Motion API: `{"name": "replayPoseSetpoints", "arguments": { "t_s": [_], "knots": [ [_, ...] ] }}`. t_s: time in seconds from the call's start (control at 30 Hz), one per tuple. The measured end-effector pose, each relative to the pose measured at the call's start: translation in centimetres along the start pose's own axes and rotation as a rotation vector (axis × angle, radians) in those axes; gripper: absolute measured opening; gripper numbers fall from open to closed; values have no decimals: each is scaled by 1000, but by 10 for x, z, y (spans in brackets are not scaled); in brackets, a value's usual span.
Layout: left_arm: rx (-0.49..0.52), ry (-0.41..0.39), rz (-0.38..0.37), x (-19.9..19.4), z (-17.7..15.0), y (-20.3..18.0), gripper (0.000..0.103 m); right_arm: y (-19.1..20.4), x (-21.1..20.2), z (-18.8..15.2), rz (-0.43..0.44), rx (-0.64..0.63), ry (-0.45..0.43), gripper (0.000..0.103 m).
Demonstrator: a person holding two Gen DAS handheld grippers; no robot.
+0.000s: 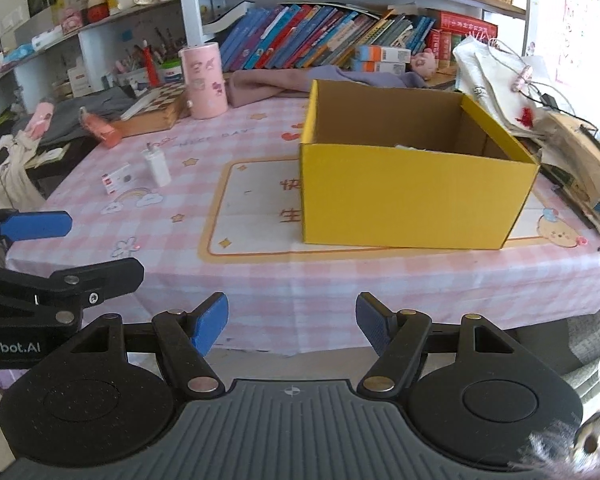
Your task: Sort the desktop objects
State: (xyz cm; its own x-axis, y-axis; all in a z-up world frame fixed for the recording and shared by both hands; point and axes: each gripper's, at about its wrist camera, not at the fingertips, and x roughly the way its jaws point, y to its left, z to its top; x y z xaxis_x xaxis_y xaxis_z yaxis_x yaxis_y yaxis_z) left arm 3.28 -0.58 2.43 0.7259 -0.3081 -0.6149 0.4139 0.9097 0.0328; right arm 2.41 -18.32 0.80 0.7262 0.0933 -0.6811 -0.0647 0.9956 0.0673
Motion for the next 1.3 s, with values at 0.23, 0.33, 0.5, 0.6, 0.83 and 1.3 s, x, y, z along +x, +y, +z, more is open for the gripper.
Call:
{"name": "replayPoseSetpoints", "arguments": {
  "t_s": [0.23,0.33,0.5,0.6,0.83,1.3],
  "knots": [
    [-31,16,35,-11,-12,17,89,21,3,-3,36,-21,10,68],
    [-47,19,55,-15,-16,25,89,31,5,-4,55,-37,18,68],
    [-69,21,84,-20,-21,36,89,47,9,-3,82,-66,22,68],
    [-77,18,100,-22,-23,43,89,56,12,-2,96,-81,23,68],
    [-95,9,132,-27,-27,60,89,73,19,6,120,-112,19,68],
    [-163,15,179,-27,-30,89,89,101,33,18,169,-176,37,68]
  ]
}}
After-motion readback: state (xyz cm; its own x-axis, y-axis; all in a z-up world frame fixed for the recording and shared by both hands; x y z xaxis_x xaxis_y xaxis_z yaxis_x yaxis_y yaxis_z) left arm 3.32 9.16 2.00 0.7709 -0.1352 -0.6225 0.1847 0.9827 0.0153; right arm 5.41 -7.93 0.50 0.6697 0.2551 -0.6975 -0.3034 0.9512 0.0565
